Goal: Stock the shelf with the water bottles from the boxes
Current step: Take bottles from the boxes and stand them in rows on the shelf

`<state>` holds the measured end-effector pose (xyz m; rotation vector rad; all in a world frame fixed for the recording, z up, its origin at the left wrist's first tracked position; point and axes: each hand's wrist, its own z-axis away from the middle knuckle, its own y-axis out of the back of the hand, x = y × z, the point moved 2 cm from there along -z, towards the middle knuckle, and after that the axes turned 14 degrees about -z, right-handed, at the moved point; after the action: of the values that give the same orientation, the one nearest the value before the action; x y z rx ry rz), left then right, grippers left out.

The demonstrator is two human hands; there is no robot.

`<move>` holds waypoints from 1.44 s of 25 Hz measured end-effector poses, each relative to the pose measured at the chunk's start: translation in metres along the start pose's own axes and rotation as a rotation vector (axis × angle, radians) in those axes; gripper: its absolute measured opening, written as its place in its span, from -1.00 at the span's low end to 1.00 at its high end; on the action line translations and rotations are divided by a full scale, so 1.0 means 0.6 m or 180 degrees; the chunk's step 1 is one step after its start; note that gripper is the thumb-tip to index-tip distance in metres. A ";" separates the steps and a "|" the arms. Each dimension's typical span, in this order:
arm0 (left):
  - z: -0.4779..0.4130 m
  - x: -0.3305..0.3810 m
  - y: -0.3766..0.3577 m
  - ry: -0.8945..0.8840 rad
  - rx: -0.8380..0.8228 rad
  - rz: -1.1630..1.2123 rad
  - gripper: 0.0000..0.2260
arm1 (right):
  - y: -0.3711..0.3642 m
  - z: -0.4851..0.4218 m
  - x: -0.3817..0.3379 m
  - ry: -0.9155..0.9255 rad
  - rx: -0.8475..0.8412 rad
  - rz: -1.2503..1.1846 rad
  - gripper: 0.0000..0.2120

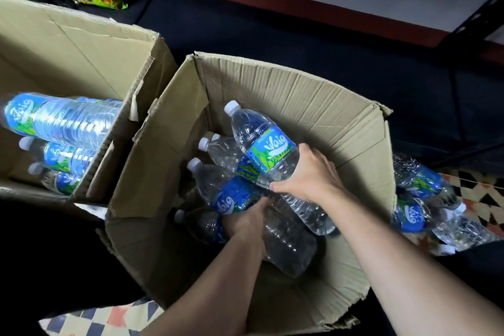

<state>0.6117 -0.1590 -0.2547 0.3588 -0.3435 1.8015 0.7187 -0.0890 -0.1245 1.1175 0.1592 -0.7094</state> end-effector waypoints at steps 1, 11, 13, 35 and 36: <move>-0.013 0.002 0.015 -0.0064 -0.0002 -0.0227 -0.27 | 0.000 0.003 0.001 -0.0007 0.0056 -0.0110 -0.20; 0.169 0.151 0.043 -0.1490 0.1350 -0.1868 -0.20 | 0.050 0.085 0.004 -0.0132 0.0838 -0.1239 -0.33; 0.200 0.178 0.046 -0.1965 0.1439 -0.2065 -0.18 | 0.071 0.106 0.004 -0.0138 0.1181 -0.1536 -0.28; 0.677 0.437 -0.257 -0.5254 0.0691 -0.1214 -0.35 | 0.552 0.241 -0.053 0.1653 0.3295 -0.3312 -0.25; 0.689 0.448 -0.275 -0.5279 0.0661 -0.1191 -0.33 | 0.576 0.237 -0.053 0.1654 0.3315 -0.3310 -0.25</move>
<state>0.7316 -0.0529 0.2401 1.8943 -1.1032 0.7871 0.8672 -0.1123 0.2189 2.2481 0.9370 -1.4861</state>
